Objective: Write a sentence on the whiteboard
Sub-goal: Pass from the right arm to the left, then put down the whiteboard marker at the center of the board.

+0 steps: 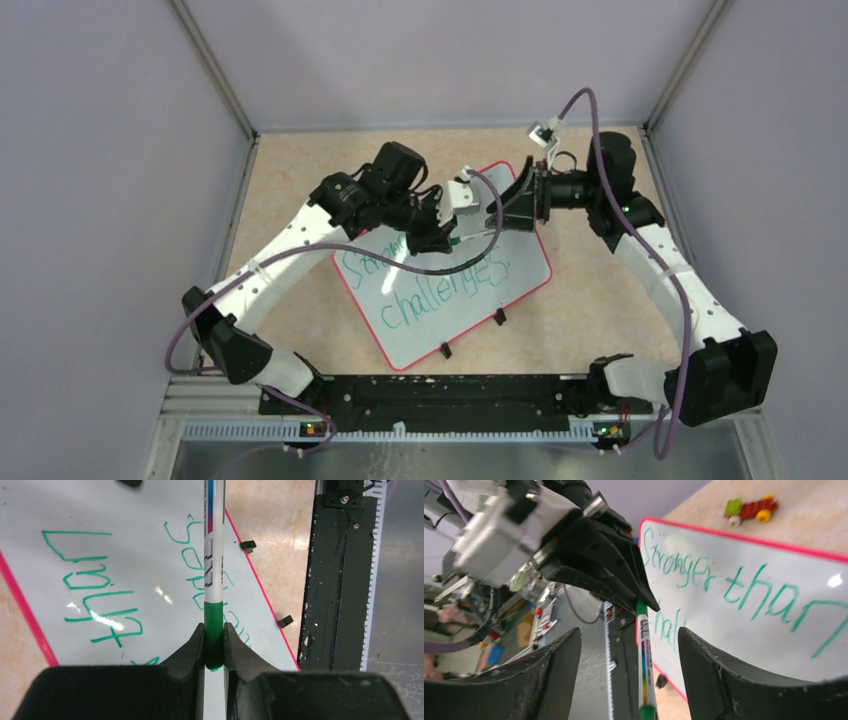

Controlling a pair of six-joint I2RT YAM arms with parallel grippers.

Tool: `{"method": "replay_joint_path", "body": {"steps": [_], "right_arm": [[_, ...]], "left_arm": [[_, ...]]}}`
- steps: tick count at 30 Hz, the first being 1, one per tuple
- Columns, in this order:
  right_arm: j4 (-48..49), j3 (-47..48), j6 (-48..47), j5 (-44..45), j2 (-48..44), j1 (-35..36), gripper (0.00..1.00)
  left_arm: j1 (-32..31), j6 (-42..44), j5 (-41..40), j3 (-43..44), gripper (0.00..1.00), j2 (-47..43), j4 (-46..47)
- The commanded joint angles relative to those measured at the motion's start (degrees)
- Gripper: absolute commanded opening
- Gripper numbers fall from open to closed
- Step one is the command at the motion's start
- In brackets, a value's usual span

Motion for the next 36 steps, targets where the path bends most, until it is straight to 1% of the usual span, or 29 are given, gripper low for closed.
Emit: {"method": "replay_joint_path", "body": {"steps": [1, 2, 3, 8, 11, 13, 15, 17, 21, 24, 27, 29, 32, 36], "right_arm": [[2.9, 5.8, 1.0, 0.6, -2.6, -4.4, 0.72], [4.4, 5.9, 2.4, 0.7, -2.8, -5.5, 0.77], [5.6, 6.0, 3.7, 0.9, -2.9, -6.7, 0.80], [8.4, 4.5, 6.6, 3.1, -3.6, -10.8, 0.82], [8.9, 2.3, 6.1, 3.2, -4.6, -12.1, 0.82], [8.2, 1.2, 4.1, 3.5, -5.2, -12.8, 0.83], [4.7, 1.3, 1.0, 4.3, -5.5, -13.0, 0.83], [2.7, 1.0, -1.3, 4.6, -5.5, -13.4, 0.84], [0.6, -0.6, -3.8, 5.3, -5.9, -14.0, 0.84], [0.1, -2.1, -4.9, 5.8, -6.1, -14.5, 0.84], [-0.6, -3.3, -6.4, 6.2, -6.4, -15.0, 0.84], [-1.6, -3.9, -7.8, 6.6, -6.7, -15.3, 0.84], [-3.7, -4.4, -10.3, 7.4, -6.9, -15.7, 0.84], [-4.4, -5.2, -11.4, 7.5, -7.1, -16.1, 0.84]], "left_arm": [[4.5, -1.4, 2.1, -0.8, 0.00, -4.0, 3.5], [6.7, -2.3, 3.1, -0.6, 0.00, -4.1, 3.3], [9.1, -2.8, 4.4, -0.2, 0.00, -4.4, 3.0], [23.3, -6.4, 9.3, 3.5, 0.00, -4.8, 1.3], [33.8, -7.9, 11.4, 5.7, 0.00, -4.6, -0.2], [42.9, -8.2, 12.8, 6.3, 0.00, -4.8, -1.4], [49.7, -7.4, 13.4, 5.9, 0.00, -4.8, -3.2], [54.9, -4.6, 14.0, 4.3, 0.00, -4.6, -6.2], [63.9, 2.9, 12.4, -3.0, 0.00, -5.4, -9.7], [69.3, 8.5, 9.8, -9.7, 0.00, -6.5, -10.5], [72.8, 13.1, 7.6, -16.4, 0.00, -7.8, -11.2], [73.8, 15.5, 6.7, -19.9, 0.00, -8.3, -12.8], [74.4, 19.5, 3.7, -26.5, 0.01, -10.1, -12.0], [74.5, 20.7, 1.0, -33.8, 0.03, -10.9, -9.2]]}}
